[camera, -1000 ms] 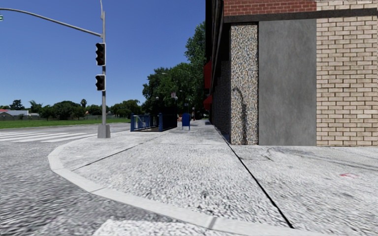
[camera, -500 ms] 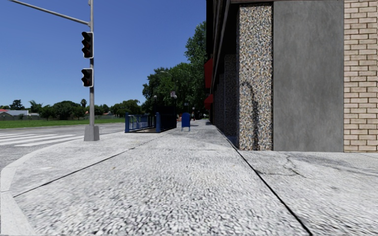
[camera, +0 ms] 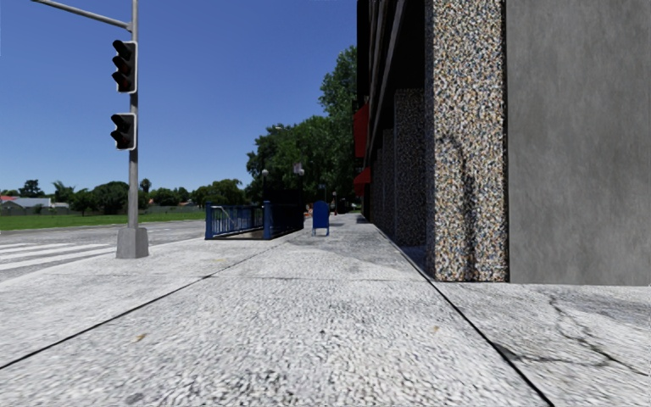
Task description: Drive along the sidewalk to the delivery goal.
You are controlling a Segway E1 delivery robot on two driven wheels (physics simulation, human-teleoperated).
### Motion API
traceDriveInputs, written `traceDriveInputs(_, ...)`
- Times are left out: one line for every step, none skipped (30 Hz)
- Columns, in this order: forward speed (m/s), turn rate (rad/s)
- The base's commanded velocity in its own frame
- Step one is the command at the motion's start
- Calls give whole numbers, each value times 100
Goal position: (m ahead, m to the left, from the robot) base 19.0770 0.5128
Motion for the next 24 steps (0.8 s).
traceDriveInputs(192, 0)
traceDriveInputs(200, 0)
traceDriveInputs(200, 0)
traceDriveInputs(200, 0)
traceDriveInputs(200, 0)
traceDriveInputs(200, 0)
traceDriveInputs(200, 0)
traceDriveInputs(200, 0)
traceDriveInputs(200, 0)
traceDriveInputs(200, 0)
traceDriveInputs(200, 0)
traceDriveInputs(200, 0)
traceDriveInputs(200, 0)
traceDriveInputs(200, 0)
traceDriveInputs(200, 0)
traceDriveInputs(200, 0)
traceDriveInputs(200, 0)
traceDriveInputs(200, 6)
traceDriveInputs(200, 52)
traceDriveInputs(200, 70)
traceDriveInputs(200, 120)
traceDriveInputs(200, 120)
traceDriveInputs(200, 120)
traceDriveInputs(200, 120)
